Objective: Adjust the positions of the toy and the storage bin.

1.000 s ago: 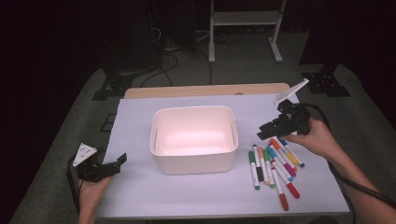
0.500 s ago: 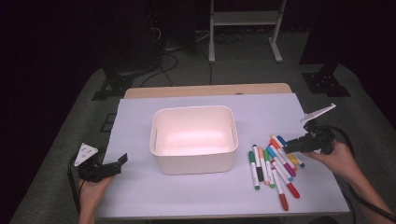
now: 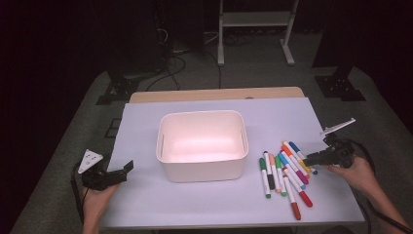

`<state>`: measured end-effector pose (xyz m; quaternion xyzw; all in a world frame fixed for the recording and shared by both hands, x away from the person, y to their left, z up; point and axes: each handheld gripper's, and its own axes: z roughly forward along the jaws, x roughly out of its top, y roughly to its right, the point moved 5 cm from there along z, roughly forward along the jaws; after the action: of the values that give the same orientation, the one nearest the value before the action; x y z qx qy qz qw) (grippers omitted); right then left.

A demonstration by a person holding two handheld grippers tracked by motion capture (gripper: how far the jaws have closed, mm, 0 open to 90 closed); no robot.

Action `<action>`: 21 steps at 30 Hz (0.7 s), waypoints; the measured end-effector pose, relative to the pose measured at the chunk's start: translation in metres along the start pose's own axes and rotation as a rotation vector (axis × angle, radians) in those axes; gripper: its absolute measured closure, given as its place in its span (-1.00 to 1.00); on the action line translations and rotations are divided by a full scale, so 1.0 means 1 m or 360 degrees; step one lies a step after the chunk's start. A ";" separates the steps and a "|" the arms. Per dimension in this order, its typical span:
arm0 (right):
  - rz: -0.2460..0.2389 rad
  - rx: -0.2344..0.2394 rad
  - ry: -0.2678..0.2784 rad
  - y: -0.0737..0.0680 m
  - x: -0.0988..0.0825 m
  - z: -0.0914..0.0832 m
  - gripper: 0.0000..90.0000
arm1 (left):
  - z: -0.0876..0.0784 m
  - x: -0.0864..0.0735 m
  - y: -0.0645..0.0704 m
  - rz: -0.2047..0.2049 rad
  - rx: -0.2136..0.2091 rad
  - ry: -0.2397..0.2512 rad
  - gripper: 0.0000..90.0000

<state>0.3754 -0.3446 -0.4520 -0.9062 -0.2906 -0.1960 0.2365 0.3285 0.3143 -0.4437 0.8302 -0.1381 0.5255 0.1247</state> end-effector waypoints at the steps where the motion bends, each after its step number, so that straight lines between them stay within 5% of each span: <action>1: 0.0004 -0.0003 -0.0002 0.001 -0.001 0.001 0.32 | 0.000 0.000 0.000 0.0000 0.0000 0.0001 -0.98; 21: -0.0022 -0.0210 -0.0100 0.014 -0.012 0.015 0.53 | 0.000 0.000 0.000 0.0004 -0.0004 -0.0003 -0.98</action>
<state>0.3779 -0.3514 -0.4750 -0.9235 -0.2905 -0.1877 0.1657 0.3284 0.3141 -0.4438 0.8303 -0.1398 0.5248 0.1251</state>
